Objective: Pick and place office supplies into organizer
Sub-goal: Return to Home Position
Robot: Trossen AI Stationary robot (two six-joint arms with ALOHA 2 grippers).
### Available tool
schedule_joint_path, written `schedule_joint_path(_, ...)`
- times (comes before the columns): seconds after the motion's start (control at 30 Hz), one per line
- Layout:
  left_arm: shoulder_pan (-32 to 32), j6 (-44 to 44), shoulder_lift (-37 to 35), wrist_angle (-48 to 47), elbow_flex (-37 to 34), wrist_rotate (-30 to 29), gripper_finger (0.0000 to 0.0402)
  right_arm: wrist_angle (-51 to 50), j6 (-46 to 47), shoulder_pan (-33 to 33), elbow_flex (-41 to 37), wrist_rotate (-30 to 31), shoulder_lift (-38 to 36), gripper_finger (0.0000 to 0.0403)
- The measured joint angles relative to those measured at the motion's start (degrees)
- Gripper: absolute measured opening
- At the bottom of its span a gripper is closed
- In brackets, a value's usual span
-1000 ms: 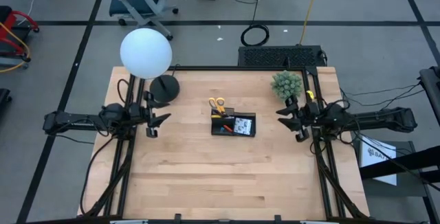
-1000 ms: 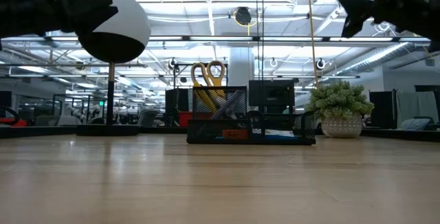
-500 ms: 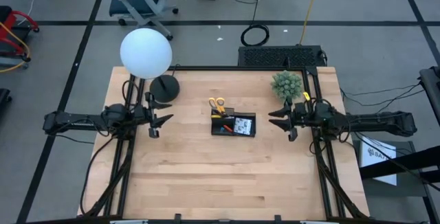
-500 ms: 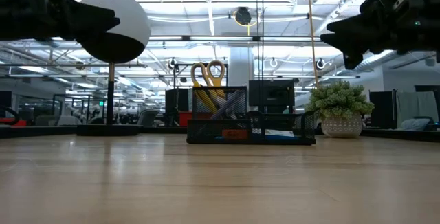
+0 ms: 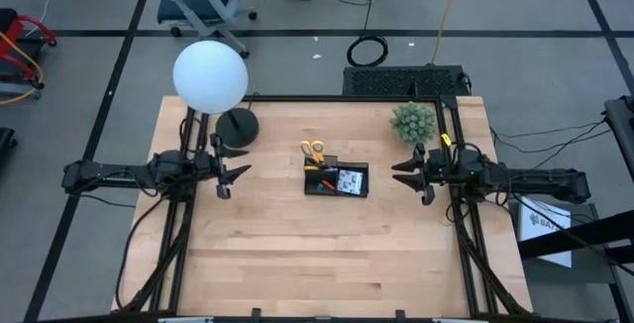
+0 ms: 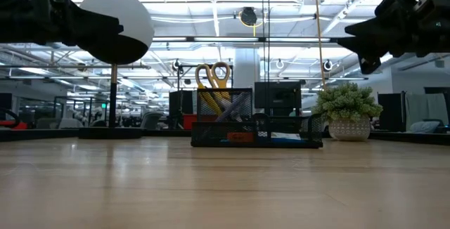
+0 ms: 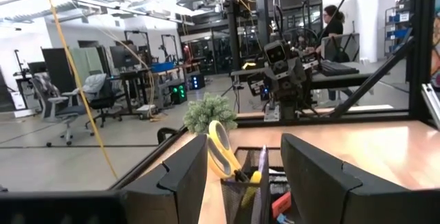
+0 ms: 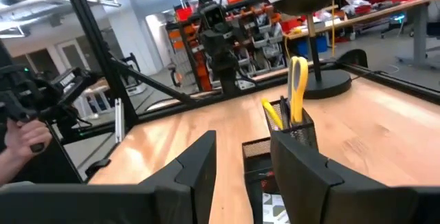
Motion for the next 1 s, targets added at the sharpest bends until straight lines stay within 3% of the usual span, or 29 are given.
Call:
schedule_joint_path(0.53, 0.0, 0.1, 0.0, -7.7, 0.0, -0.7, 0.0191, -12.1, -0.8, 0.0, 0.0, 0.0, -8.5, 0.013)
schedule_joint_path(0.87, 0.0, 0.4, 0.0, -11.6, 0.0, -0.7, 0.0191, -12.8, -1.4, 0.0, 0.0, -1.9, -8.9, 0.013)
schedule_joint_path(1.0, -0.6, 0.4, 0.0, -11.9, 0.0, 2.0, 0.0191, -12.6, -1.4, 0.0, 0.0, -4.7, -8.9, 0.013)
